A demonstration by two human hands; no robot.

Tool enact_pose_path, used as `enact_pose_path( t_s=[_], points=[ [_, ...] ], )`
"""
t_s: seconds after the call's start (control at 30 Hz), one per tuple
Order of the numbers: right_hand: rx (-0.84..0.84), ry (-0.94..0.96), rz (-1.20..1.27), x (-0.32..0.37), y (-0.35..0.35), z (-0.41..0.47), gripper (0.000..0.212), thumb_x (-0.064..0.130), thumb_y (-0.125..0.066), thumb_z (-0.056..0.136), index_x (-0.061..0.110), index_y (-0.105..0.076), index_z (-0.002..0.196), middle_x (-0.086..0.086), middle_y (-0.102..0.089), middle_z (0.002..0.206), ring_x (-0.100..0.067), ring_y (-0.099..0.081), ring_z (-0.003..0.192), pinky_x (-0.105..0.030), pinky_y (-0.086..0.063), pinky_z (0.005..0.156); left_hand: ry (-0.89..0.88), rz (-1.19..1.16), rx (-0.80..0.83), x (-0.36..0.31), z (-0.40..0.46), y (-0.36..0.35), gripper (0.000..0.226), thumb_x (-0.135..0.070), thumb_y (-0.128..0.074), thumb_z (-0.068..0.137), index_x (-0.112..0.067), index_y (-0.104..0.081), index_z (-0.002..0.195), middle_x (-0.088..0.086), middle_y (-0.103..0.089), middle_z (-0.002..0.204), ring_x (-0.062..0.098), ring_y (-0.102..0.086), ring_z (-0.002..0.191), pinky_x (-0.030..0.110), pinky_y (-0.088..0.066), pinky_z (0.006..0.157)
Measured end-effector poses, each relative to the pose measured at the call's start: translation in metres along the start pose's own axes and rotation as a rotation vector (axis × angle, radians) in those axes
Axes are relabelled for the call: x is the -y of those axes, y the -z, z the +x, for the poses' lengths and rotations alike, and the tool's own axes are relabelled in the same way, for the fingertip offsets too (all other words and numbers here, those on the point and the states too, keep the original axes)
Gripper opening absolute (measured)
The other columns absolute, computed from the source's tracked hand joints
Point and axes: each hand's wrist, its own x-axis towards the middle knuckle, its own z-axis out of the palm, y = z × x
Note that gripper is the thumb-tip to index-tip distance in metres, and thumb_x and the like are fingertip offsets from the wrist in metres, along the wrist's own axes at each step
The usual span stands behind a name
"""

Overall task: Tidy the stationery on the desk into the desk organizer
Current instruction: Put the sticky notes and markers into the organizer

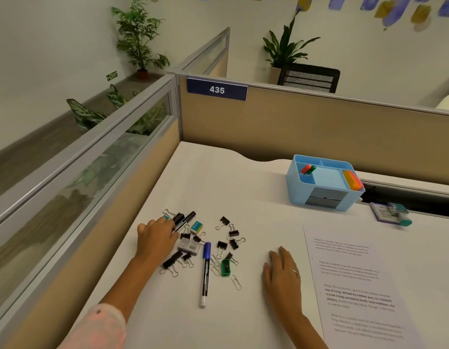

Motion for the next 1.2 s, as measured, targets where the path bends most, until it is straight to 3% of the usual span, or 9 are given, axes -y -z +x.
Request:
enact_pose_path(
  t_s=[0.17,0.27,0.37,0.53,0.67,0.8,0.97,1.07,1.2],
  points=[
    [-0.006,-0.042,0.098,0.037,0.009,-0.014,0.042,0.029,-0.049,0.093,0.013,-0.044,0.132,-0.009,-0.038,0.141,-0.027,-0.038,0.128,-0.035,-0.033,0.105,0.021,-0.102,-0.018,0.0,-0.002,0.003,0.02,-0.029,-0.054,0.09,-0.017,-0.063,0.104,-0.001,-0.061,0.101,0.02,-0.058,0.087,0.035,-0.029,0.078],
    [-0.01,0.079,0.214,0.07,0.009,-0.029,0.028,0.023,-0.052,0.092,0.015,-0.053,0.119,-0.003,-0.05,0.118,-0.02,-0.048,0.103,-0.025,-0.039,0.086,0.119,-0.514,-0.023,-0.001,-0.012,0.012,0.018,-0.024,-0.06,0.088,-0.012,-0.064,0.1,-0.005,-0.056,0.084,0.012,-0.055,0.073,0.024,-0.039,0.07],
    [0.122,0.14,0.247,0.098,0.0,-0.04,0.016,0.026,-0.049,0.093,0.02,-0.053,0.107,0.003,-0.052,0.106,-0.013,-0.047,0.09,-0.017,-0.034,0.072,0.228,-0.856,0.124,-0.002,-0.028,0.019,0.018,-0.022,-0.064,0.086,-0.014,-0.061,0.102,-0.003,-0.063,0.088,0.007,-0.06,0.081,0.013,-0.043,0.065],
    [0.322,0.079,0.13,0.123,-0.014,-0.047,0.032,0.038,-0.048,0.092,0.017,-0.045,0.117,-0.001,-0.053,0.113,-0.018,-0.054,0.098,-0.023,-0.038,0.074,0.343,-1.288,0.298,-0.014,-0.061,0.023,0.013,-0.011,-0.056,0.091,-0.015,-0.051,0.101,0.005,-0.075,0.088,0.015,-0.071,0.081,0.026,-0.055,0.065],
    [0.366,0.039,0.129,0.128,-0.015,-0.047,0.021,0.03,-0.048,0.091,0.016,-0.048,0.107,-0.002,-0.055,0.101,-0.016,-0.049,0.084,-0.023,-0.038,0.068,0.405,-1.387,0.319,-0.021,-0.08,0.021,0.019,-0.007,-0.056,0.09,-0.019,-0.049,0.104,0.001,-0.075,0.087,0.015,-0.071,0.084,0.024,-0.053,0.068],
    [0.34,0.008,0.238,0.124,-0.006,-0.048,0.009,0.026,-0.051,0.088,0.017,-0.052,0.088,0.001,-0.053,0.082,-0.014,-0.047,0.071,-0.02,-0.034,0.055,0.462,-1.366,0.352,-0.025,-0.088,0.02,0.023,-0.004,-0.05,0.091,-0.02,-0.053,0.108,0.003,-0.074,0.09,0.017,-0.068,0.088,0.026,-0.052,0.07],
    [0.131,-0.112,0.589,0.114,0.018,-0.061,0.017,0.021,-0.056,0.089,0.016,-0.067,0.101,0.004,-0.068,0.092,-0.011,-0.062,0.081,-0.023,-0.053,0.075,0.511,-1.482,0.382,-0.041,-0.097,0.02,0.019,-0.01,-0.05,0.093,-0.014,-0.06,0.109,0.008,-0.071,0.088,0.018,-0.062,0.081,0.028,-0.051,0.067],
    [0.033,-0.21,0.825,0.106,0.032,-0.073,0.009,0.021,-0.061,0.088,0.022,-0.068,0.094,0.006,-0.071,0.086,-0.013,-0.066,0.079,-0.028,-0.056,0.074,0.52,-1.622,0.419,-0.062,-0.105,0.02,0.018,-0.017,-0.053,0.094,-0.012,-0.061,0.109,0.009,-0.074,0.091,0.019,-0.068,0.087,0.031,-0.052,0.073],
    [0.022,-0.22,0.938,0.091,0.045,-0.084,0.006,0.021,-0.065,0.085,0.026,-0.069,0.085,0.01,-0.072,0.076,-0.004,-0.066,0.073,-0.014,-0.051,0.064,0.414,-1.835,0.53,-0.094,-0.115,0.02,0.024,-0.016,-0.045,0.097,-0.013,-0.057,0.117,0.012,-0.071,0.107,0.023,-0.066,0.103,0.034,-0.053,0.081]
  ],
)
